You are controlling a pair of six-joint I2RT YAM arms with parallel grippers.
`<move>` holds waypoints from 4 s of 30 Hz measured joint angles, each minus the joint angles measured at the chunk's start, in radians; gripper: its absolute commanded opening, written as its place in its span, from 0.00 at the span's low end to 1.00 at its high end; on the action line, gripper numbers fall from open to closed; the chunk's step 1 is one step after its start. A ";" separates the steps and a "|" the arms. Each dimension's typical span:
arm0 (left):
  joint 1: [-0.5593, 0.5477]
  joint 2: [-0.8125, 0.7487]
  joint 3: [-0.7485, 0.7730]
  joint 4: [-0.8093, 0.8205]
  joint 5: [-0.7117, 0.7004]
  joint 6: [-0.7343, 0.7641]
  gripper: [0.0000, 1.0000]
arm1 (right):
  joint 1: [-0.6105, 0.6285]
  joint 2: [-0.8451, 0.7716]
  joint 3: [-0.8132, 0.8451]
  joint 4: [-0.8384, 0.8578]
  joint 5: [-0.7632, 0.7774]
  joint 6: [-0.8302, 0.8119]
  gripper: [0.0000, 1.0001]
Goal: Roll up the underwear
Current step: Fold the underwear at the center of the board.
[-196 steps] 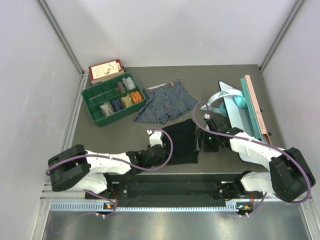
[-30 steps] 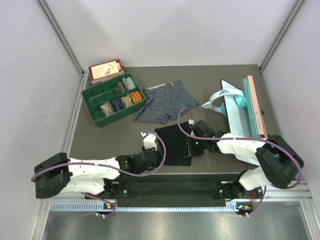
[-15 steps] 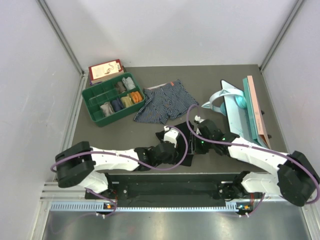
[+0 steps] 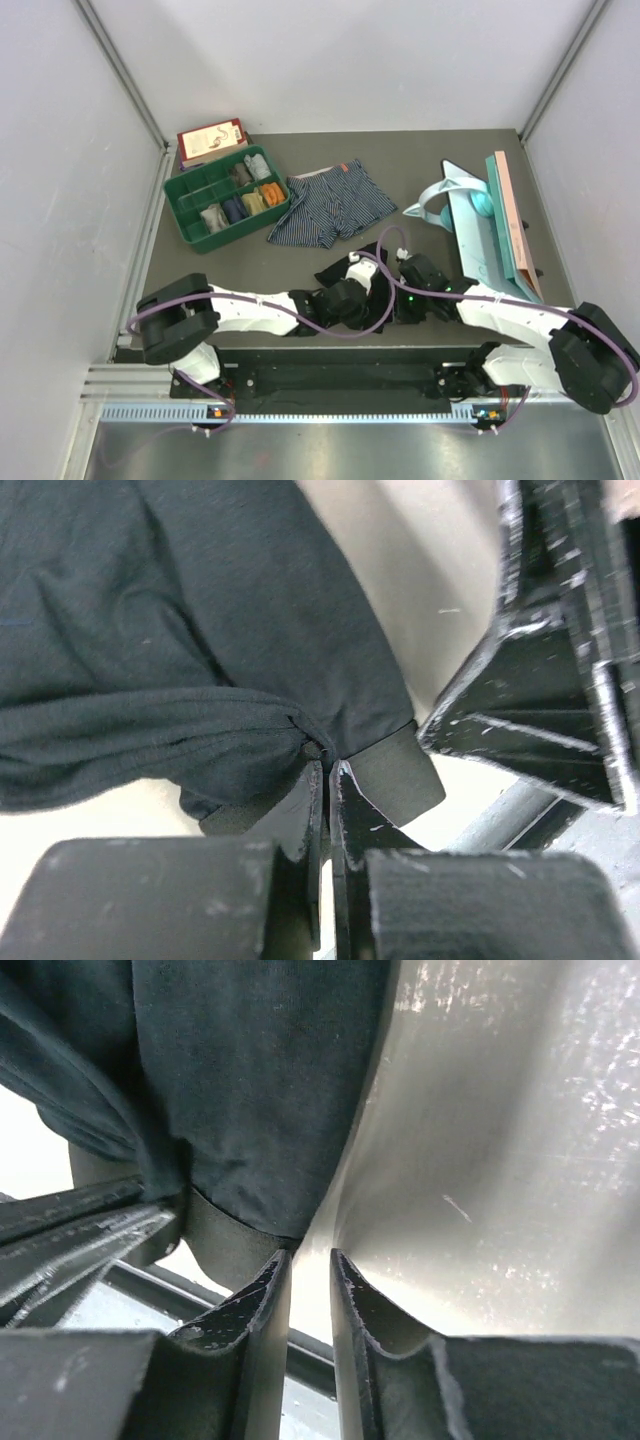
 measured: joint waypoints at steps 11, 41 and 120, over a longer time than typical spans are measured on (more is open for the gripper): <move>-0.001 0.082 0.050 0.038 0.052 0.013 0.00 | 0.000 0.028 -0.017 0.071 -0.025 0.013 0.21; -0.001 0.117 0.038 0.114 0.080 -0.218 0.03 | 0.027 -0.239 -0.199 0.180 -0.063 0.132 0.49; 0.309 -0.026 -0.095 0.066 0.009 -0.383 0.00 | 0.059 -0.238 -0.211 0.145 0.046 0.181 0.00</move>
